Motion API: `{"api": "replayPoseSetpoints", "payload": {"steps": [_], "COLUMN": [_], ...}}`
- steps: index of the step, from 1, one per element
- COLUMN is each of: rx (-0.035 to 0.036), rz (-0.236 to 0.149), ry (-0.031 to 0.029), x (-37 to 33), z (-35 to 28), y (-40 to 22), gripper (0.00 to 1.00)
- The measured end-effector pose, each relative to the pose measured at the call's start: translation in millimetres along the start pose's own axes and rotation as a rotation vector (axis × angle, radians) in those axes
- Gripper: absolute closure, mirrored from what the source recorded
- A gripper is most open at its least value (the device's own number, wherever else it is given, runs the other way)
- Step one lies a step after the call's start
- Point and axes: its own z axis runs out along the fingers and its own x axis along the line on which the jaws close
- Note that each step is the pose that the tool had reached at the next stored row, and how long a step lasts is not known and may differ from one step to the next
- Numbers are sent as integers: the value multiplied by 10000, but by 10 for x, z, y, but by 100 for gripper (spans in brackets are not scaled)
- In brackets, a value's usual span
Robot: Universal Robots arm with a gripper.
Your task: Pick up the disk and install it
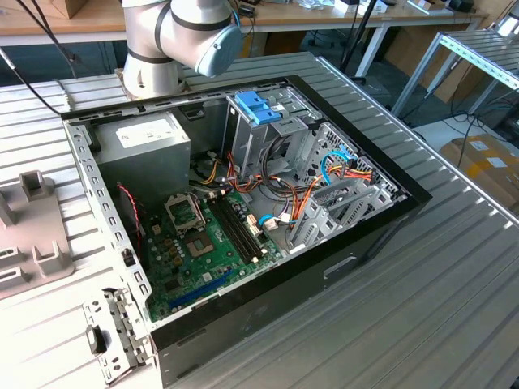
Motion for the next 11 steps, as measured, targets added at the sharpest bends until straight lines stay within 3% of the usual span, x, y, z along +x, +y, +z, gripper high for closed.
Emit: {"api": "replayPoseSetpoints", "payload": {"steps": [11], "rx": [-9], "rz": [-465], "ry": [21], "x": [0], "z": [0], "y": [0], "gripper": [89]}}
